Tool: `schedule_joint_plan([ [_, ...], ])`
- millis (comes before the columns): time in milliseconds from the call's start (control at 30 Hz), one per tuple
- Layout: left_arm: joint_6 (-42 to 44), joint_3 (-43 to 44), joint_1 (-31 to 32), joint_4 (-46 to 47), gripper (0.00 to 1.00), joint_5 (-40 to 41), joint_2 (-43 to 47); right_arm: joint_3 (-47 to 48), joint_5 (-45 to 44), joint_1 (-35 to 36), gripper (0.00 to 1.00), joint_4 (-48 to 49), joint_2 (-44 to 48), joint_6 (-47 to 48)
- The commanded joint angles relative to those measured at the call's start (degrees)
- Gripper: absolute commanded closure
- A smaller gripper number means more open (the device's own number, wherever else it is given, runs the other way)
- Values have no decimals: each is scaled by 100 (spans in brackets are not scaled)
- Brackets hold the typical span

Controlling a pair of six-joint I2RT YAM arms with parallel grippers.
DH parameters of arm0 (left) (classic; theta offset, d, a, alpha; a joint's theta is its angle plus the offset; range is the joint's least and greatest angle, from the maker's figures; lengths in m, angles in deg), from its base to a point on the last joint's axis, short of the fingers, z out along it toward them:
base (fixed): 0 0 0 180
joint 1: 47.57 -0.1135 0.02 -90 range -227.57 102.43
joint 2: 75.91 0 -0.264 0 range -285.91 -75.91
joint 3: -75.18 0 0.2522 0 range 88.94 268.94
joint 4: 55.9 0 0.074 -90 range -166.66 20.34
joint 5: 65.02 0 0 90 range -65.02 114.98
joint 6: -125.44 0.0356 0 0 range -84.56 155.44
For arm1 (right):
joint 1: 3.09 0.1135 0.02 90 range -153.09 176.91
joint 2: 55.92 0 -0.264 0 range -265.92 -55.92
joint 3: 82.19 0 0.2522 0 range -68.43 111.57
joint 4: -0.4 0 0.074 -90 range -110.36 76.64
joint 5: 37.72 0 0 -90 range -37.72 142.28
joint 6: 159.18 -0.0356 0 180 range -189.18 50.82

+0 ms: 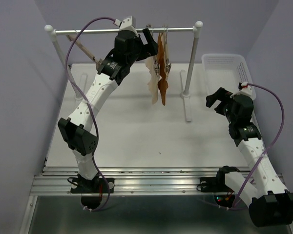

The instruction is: Remove the underwear clipped to the hanger

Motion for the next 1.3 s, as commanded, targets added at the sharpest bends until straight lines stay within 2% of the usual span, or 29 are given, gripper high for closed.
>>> schedule_joint_plan([
  [0, 109, 702, 96, -344, 1, 83, -182, 68, -176, 12, 0, 136, 64, 128],
  [533, 459, 1440, 448, -898, 2, 1234, -736, 59, -387, 12, 0, 110, -15, 128],
  [900, 900, 1871, 492, -1170, 2, 1032, -1018, 68, -405, 12, 0, 110, -23, 128],
  [1000, 874, 1871, 492, -1188, 8, 1085, -1053, 60, -396, 12, 0, 110, -24, 119],
  [1033, 856, 1871, 483, -1188, 14, 1111, -1062, 77, -396, 12, 0, 110, -32, 128],
  [1100, 847, 1871, 483, -1188, 19, 1129, -1062, 68, -396, 12, 0, 110, -24, 119],
  [1133, 847, 1871, 492, -1179, 25, 1164, -1062, 60, -405, 12, 0, 119, -24, 128],
  [1267, 882, 1871, 492, -1179, 39, 1217, -1044, 51, -423, 12, 0, 110, -24, 119],
])
